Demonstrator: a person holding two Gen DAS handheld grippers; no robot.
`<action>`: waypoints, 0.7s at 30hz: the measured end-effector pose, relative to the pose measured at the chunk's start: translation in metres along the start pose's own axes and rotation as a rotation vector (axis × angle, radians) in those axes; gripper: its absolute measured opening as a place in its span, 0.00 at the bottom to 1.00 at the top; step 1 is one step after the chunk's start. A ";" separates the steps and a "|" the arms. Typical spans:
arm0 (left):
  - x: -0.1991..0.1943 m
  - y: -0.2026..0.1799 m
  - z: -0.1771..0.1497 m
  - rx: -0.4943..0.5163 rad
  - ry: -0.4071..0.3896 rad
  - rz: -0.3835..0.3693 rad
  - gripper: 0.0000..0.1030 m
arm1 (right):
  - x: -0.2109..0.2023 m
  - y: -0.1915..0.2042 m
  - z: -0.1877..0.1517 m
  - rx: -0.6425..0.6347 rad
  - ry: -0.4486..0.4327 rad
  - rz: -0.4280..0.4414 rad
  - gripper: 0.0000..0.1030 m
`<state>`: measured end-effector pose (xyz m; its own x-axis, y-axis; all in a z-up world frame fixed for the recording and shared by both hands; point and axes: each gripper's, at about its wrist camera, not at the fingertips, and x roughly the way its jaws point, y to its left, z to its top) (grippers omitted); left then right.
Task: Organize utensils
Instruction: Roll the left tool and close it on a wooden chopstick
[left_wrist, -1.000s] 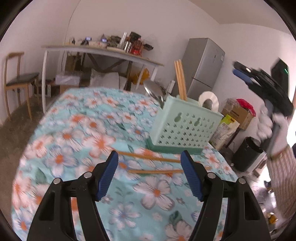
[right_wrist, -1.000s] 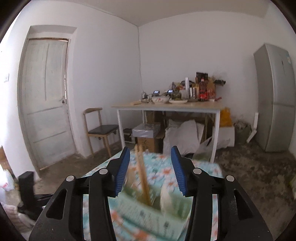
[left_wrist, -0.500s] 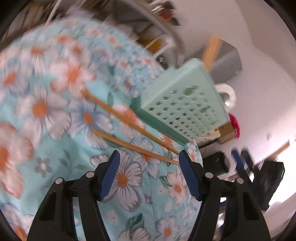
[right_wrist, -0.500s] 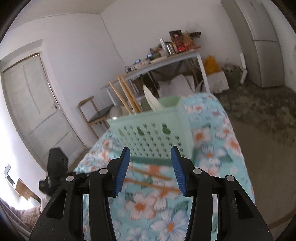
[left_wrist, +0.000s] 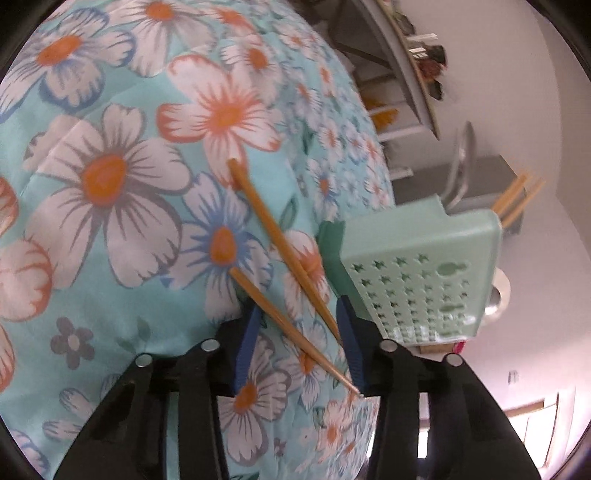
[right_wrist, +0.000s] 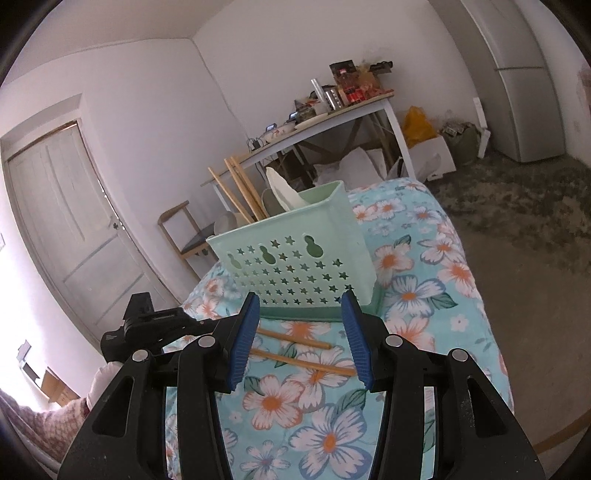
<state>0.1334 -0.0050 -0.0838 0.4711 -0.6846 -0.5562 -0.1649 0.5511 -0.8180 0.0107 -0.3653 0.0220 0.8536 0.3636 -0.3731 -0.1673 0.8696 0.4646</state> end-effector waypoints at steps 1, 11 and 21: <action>0.001 0.002 0.001 -0.028 -0.008 0.008 0.34 | -0.001 -0.001 0.000 0.003 -0.001 0.002 0.43; -0.002 0.009 -0.007 -0.108 -0.059 0.092 0.13 | -0.020 -0.017 -0.002 0.049 -0.029 -0.001 0.43; -0.016 0.018 -0.012 -0.098 -0.050 0.074 0.12 | -0.039 -0.016 -0.001 0.054 -0.048 -0.022 0.45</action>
<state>0.1129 0.0099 -0.0911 0.4967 -0.6179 -0.6095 -0.2834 0.5482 -0.7868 -0.0203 -0.3927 0.0281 0.8796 0.3269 -0.3456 -0.1224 0.8575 0.4996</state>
